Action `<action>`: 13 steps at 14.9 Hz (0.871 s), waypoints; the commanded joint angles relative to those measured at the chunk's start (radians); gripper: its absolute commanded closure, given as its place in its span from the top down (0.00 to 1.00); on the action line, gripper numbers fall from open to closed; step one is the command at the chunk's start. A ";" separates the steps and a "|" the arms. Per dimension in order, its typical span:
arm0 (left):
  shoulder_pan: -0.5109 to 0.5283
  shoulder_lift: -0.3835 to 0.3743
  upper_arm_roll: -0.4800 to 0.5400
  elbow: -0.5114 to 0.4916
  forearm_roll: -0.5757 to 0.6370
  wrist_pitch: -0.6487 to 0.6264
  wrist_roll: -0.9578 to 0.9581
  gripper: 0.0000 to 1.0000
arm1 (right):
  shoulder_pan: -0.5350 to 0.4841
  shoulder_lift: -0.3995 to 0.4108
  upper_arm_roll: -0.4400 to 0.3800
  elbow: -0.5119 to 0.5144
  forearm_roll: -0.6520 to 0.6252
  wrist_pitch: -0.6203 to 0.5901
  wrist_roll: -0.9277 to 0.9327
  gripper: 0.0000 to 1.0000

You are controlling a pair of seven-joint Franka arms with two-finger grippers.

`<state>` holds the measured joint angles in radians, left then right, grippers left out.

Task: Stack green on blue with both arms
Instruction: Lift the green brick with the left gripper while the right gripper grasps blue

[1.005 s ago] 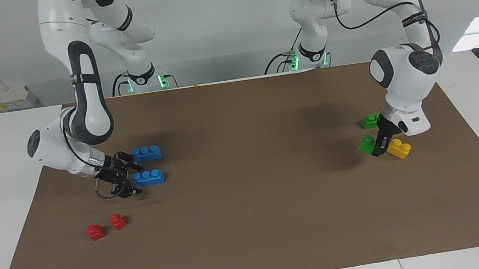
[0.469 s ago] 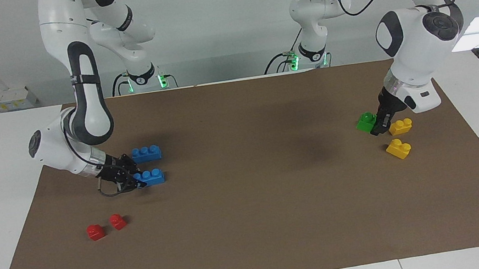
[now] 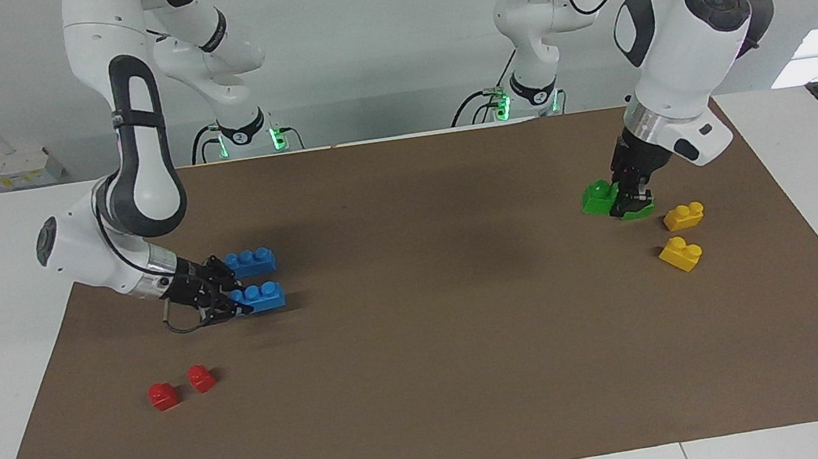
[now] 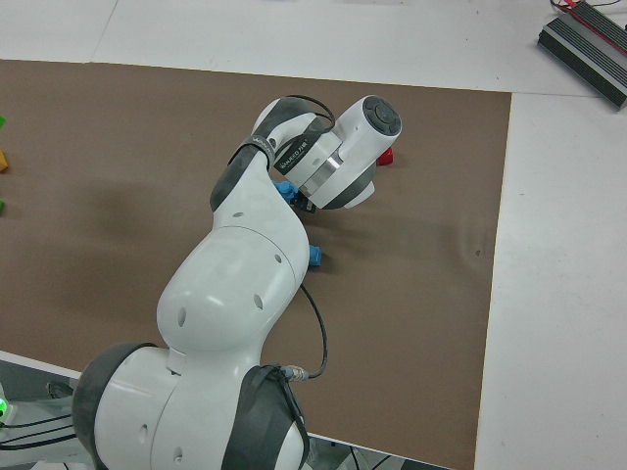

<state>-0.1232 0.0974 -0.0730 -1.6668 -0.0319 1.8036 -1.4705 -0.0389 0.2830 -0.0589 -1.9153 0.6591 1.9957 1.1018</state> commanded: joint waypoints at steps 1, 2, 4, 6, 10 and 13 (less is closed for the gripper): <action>-0.001 -0.062 -0.011 -0.005 -0.013 -0.076 -0.060 0.00 | 0.075 -0.073 0.005 0.028 0.016 -0.043 0.155 0.00; -0.003 -0.067 -0.014 -0.007 -0.013 -0.084 -0.065 0.00 | 0.114 -0.079 0.005 0.032 0.016 -0.045 0.205 0.00; -0.012 -0.070 -0.014 -0.007 -0.013 -0.085 -0.106 0.00 | 0.200 -0.090 0.007 0.032 0.016 -0.026 0.272 0.00; -0.016 -0.068 -0.016 -0.007 -0.013 -0.089 -0.140 0.00 | 0.279 -0.093 0.007 0.018 0.016 0.015 0.323 0.00; -0.016 -0.068 -0.077 -0.005 -0.011 -0.089 -0.253 0.00 | 0.422 -0.102 0.007 -0.043 0.025 0.176 0.441 0.00; -0.016 -0.070 -0.138 -0.010 -0.011 -0.072 -0.355 0.00 | 0.496 -0.091 0.007 -0.085 0.030 0.294 0.519 0.00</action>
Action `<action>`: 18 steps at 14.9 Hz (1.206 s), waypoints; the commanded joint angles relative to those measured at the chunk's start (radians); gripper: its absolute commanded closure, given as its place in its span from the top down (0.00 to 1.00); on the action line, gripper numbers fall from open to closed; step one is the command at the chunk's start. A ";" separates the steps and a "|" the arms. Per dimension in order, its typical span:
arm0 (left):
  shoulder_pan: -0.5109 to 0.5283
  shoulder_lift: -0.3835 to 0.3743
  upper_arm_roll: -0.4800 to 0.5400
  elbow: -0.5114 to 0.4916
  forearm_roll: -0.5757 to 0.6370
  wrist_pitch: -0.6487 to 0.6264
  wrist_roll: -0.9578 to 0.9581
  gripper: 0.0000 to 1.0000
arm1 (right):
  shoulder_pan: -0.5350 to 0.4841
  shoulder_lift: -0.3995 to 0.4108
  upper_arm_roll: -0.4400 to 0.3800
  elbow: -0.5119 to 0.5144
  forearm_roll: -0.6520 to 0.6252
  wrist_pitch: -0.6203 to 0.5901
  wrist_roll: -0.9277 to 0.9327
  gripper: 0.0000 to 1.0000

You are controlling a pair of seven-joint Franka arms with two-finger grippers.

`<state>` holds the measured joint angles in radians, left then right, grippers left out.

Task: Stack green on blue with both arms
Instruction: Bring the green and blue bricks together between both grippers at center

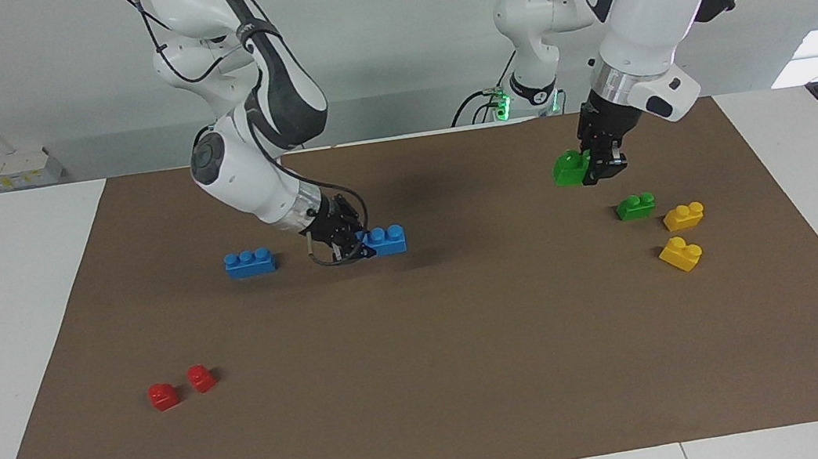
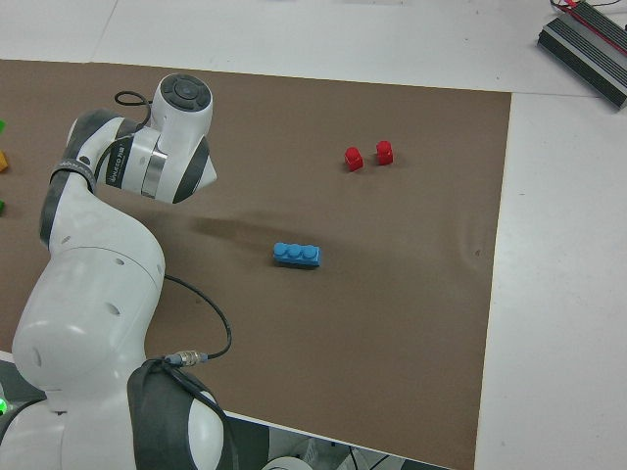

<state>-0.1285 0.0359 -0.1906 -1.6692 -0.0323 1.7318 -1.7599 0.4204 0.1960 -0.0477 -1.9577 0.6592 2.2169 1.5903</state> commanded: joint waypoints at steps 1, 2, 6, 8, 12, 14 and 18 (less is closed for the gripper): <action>-0.011 -0.008 -0.038 -0.007 -0.011 0.009 -0.087 0.00 | 0.058 0.003 -0.004 -0.058 0.031 0.110 0.039 0.00; -0.011 -0.008 -0.053 -0.011 -0.011 0.020 -0.104 0.00 | 0.067 0.017 -0.004 -0.059 0.034 0.122 0.039 0.00; -0.049 0.002 -0.105 -0.041 -0.009 0.103 -0.193 0.00 | 0.132 0.069 -0.003 -0.082 0.071 0.220 0.028 0.00; -0.103 0.015 -0.102 -0.081 -0.001 0.158 -0.256 0.00 | 0.147 0.094 -0.003 -0.081 0.115 0.234 -0.015 0.00; -0.177 0.051 -0.102 -0.123 0.024 0.229 -0.332 0.00 | 0.170 0.125 -0.003 -0.082 0.232 0.274 -0.119 0.00; -0.215 0.081 -0.102 -0.142 0.051 0.274 -0.395 0.00 | 0.170 0.134 -0.003 -0.082 0.232 0.282 -0.134 0.00; -0.238 0.113 -0.101 -0.179 0.072 0.321 -0.421 0.00 | 0.186 0.157 -0.003 -0.084 0.270 0.306 -0.179 0.00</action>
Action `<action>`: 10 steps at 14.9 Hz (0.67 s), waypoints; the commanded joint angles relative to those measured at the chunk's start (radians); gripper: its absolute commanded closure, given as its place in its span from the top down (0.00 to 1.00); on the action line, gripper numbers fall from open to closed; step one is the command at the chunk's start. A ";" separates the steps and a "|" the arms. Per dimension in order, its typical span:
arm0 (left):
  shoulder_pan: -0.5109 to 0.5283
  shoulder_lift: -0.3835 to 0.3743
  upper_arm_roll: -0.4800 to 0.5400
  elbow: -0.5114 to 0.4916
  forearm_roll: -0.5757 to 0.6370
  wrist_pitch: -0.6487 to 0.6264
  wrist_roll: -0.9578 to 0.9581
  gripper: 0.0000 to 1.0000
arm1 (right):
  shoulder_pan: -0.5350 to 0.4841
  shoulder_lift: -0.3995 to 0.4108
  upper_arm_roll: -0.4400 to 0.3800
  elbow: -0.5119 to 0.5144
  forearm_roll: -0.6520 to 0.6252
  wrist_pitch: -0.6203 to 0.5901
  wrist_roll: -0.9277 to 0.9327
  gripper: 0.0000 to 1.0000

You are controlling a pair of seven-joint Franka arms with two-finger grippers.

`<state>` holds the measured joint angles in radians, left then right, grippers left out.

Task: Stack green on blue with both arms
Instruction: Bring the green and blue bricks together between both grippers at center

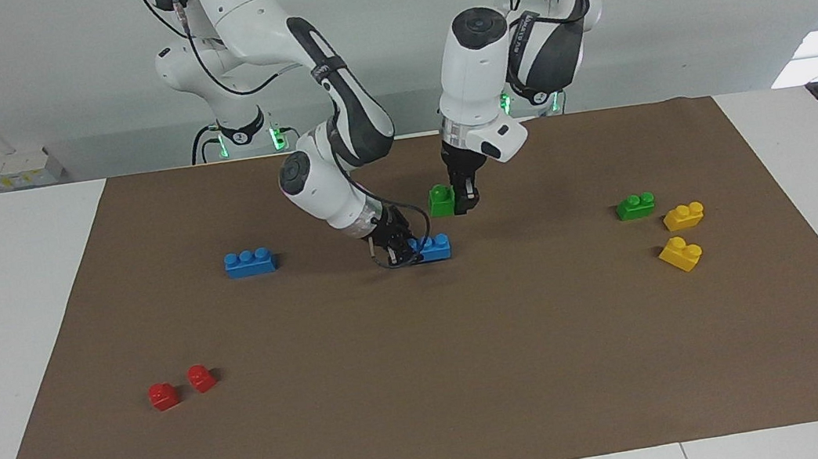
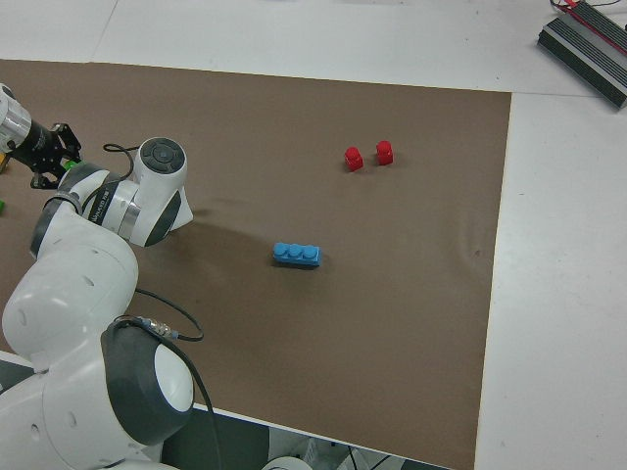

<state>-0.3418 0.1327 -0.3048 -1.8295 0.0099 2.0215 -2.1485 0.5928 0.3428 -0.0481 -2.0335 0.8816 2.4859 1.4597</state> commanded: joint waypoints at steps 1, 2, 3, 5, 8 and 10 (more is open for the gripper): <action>-0.031 0.034 0.012 -0.024 0.066 0.049 -0.057 0.00 | 0.013 0.013 -0.002 -0.010 0.051 0.039 -0.053 0.00; -0.032 0.039 0.012 -0.036 0.077 0.068 -0.073 0.00 | 0.013 0.018 -0.002 -0.010 0.053 0.042 -0.056 0.00; -0.035 0.042 0.012 -0.046 0.079 0.081 -0.076 0.00 | 0.016 0.024 -0.002 -0.010 0.053 0.044 -0.056 0.00; -0.036 0.044 0.013 -0.085 0.082 0.124 -0.079 0.00 | 0.024 0.032 -0.002 -0.010 0.056 0.059 -0.058 0.00; -0.034 0.083 0.015 -0.105 0.111 0.167 -0.083 0.00 | 0.033 0.048 -0.002 -0.008 0.059 0.080 -0.064 0.00; -0.034 0.103 0.015 -0.106 0.120 0.181 -0.099 0.00 | 0.035 0.056 -0.002 -0.008 0.089 0.083 -0.077 0.00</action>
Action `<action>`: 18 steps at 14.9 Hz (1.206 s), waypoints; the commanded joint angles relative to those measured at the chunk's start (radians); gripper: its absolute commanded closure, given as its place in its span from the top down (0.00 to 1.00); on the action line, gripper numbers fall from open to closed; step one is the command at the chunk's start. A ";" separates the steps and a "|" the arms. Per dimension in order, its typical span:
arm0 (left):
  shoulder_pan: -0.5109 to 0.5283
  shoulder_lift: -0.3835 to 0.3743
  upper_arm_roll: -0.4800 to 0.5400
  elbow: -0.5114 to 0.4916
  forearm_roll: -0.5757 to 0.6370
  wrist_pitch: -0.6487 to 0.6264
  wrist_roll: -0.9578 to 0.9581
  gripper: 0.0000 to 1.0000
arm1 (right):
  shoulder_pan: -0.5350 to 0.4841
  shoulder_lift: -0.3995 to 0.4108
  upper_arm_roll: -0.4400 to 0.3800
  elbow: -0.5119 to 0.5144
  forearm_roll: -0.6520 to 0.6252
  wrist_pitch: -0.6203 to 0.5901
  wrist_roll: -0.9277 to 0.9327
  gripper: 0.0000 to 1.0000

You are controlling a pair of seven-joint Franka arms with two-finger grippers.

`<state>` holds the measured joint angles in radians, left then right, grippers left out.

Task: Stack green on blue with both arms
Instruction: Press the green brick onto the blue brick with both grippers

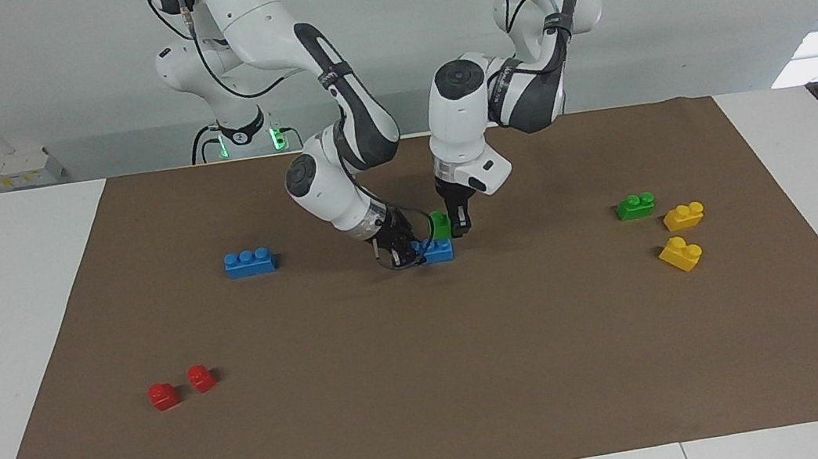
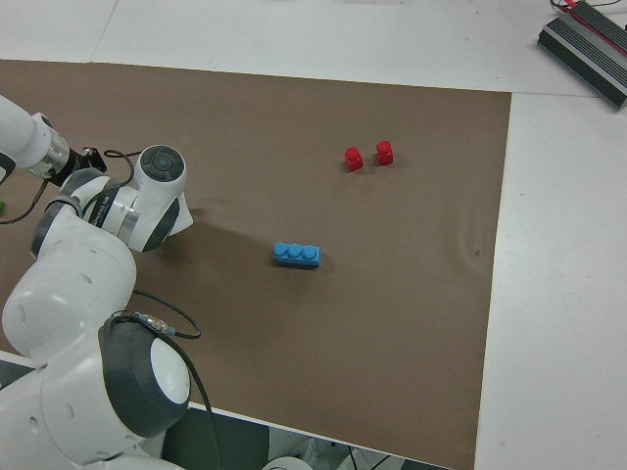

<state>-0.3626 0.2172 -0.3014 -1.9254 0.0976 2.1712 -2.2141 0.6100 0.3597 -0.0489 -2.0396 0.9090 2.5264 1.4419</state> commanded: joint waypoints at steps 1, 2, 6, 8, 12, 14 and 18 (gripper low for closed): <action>-0.015 0.034 0.011 -0.009 0.052 0.042 -0.053 0.00 | 0.017 0.041 -0.002 -0.002 0.074 0.051 -0.077 0.00; -0.015 0.048 0.011 -0.009 0.082 0.071 -0.093 0.00 | 0.017 0.041 -0.002 -0.002 0.077 0.051 -0.080 0.00; -0.019 0.064 0.008 -0.004 0.102 0.068 -0.110 0.00 | 0.017 0.041 -0.002 -0.004 0.077 0.052 -0.081 0.00; -0.032 0.064 0.008 -0.006 0.102 0.059 -0.113 0.00 | 0.017 0.041 -0.003 -0.004 0.077 0.052 -0.081 0.00; -0.047 0.059 0.005 -0.012 0.102 0.032 -0.121 0.00 | 0.017 0.041 -0.003 -0.005 0.077 0.052 -0.081 0.00; -0.053 0.056 0.005 -0.026 0.102 0.041 -0.141 0.00 | 0.017 0.041 -0.003 -0.005 0.077 0.052 -0.081 0.00; -0.062 0.059 0.008 -0.061 0.102 0.070 -0.153 0.00 | 0.017 0.041 -0.003 -0.005 0.077 0.052 -0.081 0.00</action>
<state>-0.4027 0.2806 -0.3047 -1.9453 0.1821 2.2326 -2.3347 0.6132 0.3602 -0.0495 -2.0450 0.9477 2.5370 1.3957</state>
